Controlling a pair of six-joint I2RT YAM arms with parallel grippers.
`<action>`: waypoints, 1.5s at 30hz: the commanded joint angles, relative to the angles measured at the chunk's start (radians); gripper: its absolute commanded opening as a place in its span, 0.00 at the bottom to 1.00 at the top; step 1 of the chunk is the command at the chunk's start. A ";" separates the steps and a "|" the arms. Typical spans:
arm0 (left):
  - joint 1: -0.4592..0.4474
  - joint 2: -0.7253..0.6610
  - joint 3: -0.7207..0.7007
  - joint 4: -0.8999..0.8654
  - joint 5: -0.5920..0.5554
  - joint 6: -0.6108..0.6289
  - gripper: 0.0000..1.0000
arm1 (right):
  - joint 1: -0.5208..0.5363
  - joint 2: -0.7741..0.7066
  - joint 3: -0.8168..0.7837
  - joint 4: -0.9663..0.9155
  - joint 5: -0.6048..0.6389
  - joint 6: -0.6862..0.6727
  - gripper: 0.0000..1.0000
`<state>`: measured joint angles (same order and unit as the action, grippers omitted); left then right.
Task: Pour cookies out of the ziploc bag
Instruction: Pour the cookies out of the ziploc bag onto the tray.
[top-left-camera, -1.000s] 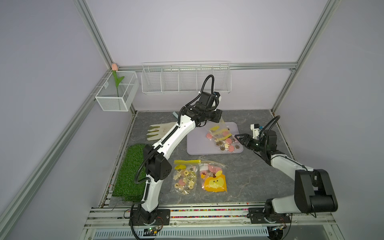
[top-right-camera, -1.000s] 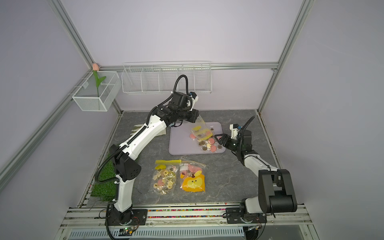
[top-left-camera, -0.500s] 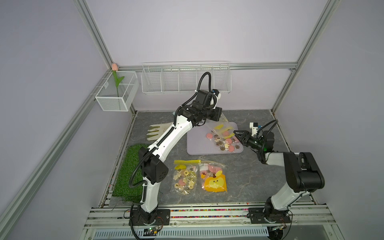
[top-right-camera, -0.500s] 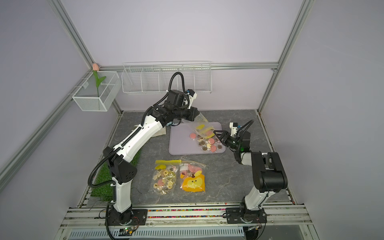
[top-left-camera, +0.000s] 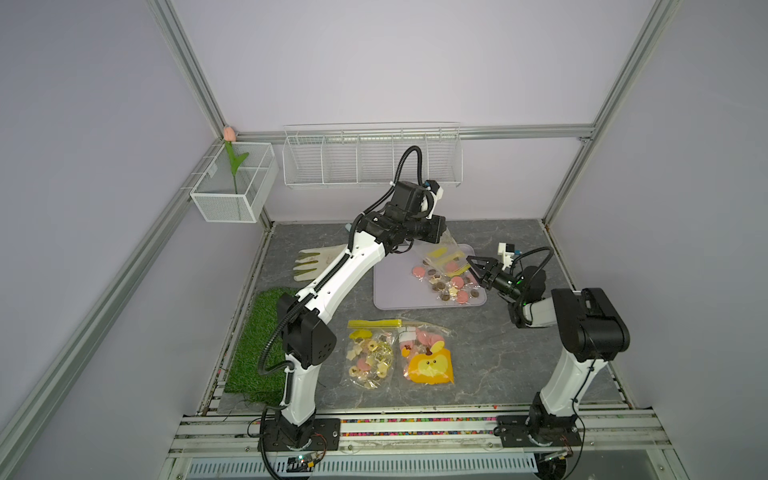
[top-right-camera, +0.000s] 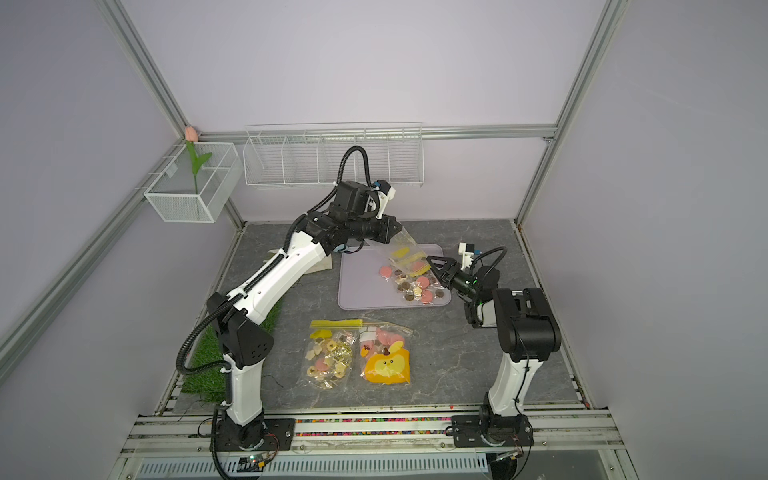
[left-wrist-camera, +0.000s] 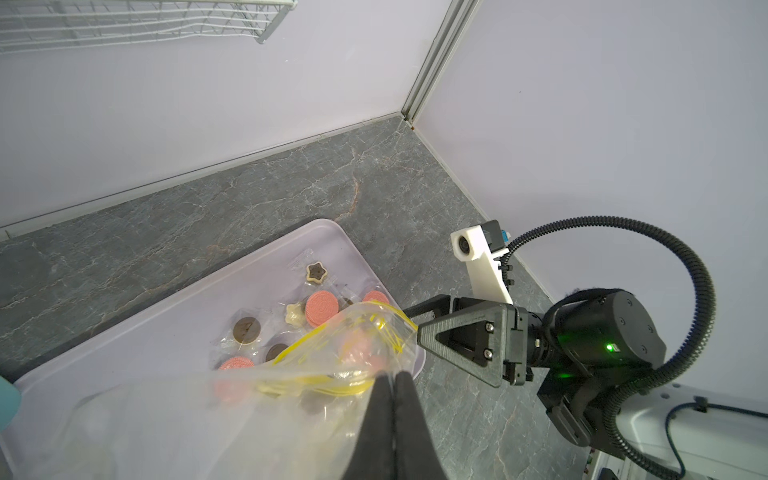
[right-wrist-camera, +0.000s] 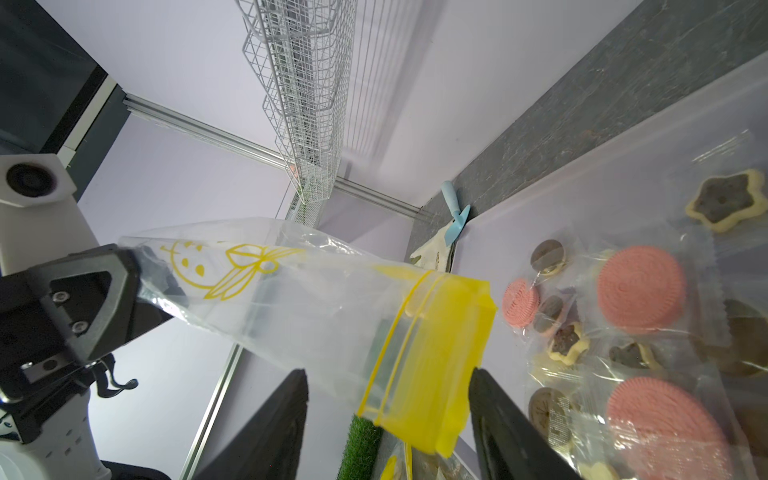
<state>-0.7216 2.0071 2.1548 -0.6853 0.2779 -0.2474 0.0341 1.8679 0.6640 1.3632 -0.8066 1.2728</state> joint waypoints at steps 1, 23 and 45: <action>0.005 -0.037 -0.015 0.019 0.030 -0.018 0.00 | 0.000 -0.038 0.029 0.071 -0.019 0.037 0.65; 0.008 -0.066 -0.031 0.040 0.060 -0.041 0.00 | 0.009 0.009 0.065 0.063 -0.046 0.060 0.24; -0.032 0.012 0.009 0.028 0.024 -0.061 0.00 | 0.125 -0.087 0.204 -0.737 0.067 -0.403 0.07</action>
<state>-0.7471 1.9957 2.1242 -0.6636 0.3164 -0.3065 0.1474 1.8027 0.8310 0.7734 -0.7719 0.9554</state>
